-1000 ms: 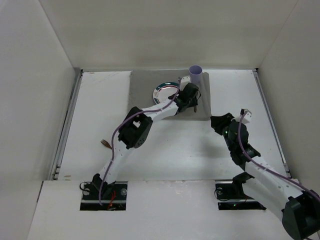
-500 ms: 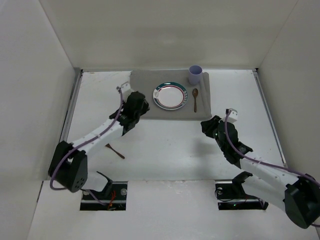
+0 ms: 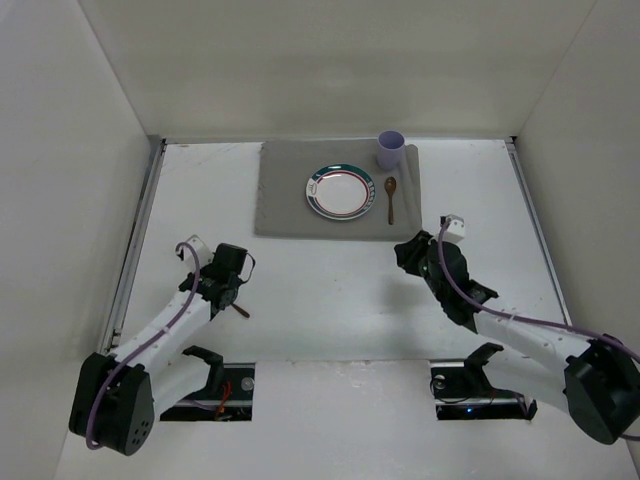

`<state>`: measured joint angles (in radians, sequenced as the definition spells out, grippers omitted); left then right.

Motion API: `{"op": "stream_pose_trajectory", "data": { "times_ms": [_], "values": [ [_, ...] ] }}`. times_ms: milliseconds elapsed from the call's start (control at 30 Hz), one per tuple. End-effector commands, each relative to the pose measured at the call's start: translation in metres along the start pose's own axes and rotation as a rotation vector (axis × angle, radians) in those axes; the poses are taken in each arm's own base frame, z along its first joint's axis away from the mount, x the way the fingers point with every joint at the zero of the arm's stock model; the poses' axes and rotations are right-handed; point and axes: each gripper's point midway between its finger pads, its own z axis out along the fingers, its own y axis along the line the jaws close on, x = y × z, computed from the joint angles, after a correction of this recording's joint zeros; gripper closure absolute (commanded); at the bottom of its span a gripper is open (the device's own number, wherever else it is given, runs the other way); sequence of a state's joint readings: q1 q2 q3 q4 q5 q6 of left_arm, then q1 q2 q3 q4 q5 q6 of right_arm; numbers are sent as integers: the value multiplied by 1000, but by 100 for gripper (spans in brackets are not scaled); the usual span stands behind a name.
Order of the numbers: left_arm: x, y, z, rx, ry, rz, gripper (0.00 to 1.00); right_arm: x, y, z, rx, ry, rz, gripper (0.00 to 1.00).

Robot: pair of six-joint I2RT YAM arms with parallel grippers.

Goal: Set the dinner table for one person

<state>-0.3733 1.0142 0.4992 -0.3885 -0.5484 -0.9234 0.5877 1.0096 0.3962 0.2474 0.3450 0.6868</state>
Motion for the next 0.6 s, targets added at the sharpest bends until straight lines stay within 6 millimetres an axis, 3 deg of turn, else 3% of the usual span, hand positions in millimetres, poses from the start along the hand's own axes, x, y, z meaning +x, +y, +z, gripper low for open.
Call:
{"op": "stream_pose_trajectory", "data": {
  "times_ms": [0,300,567],
  "values": [
    [4,24,6,-72,-9,-43,70,-24,26,1,-62,-67,7,64],
    [10,22,21,-80,29,-16,73,-22,29,2,-71,-62,-3,64],
    [23,32,26,-116,63,-11,74,-22,29,2,-72,-61,-5,64]
  ]
}}
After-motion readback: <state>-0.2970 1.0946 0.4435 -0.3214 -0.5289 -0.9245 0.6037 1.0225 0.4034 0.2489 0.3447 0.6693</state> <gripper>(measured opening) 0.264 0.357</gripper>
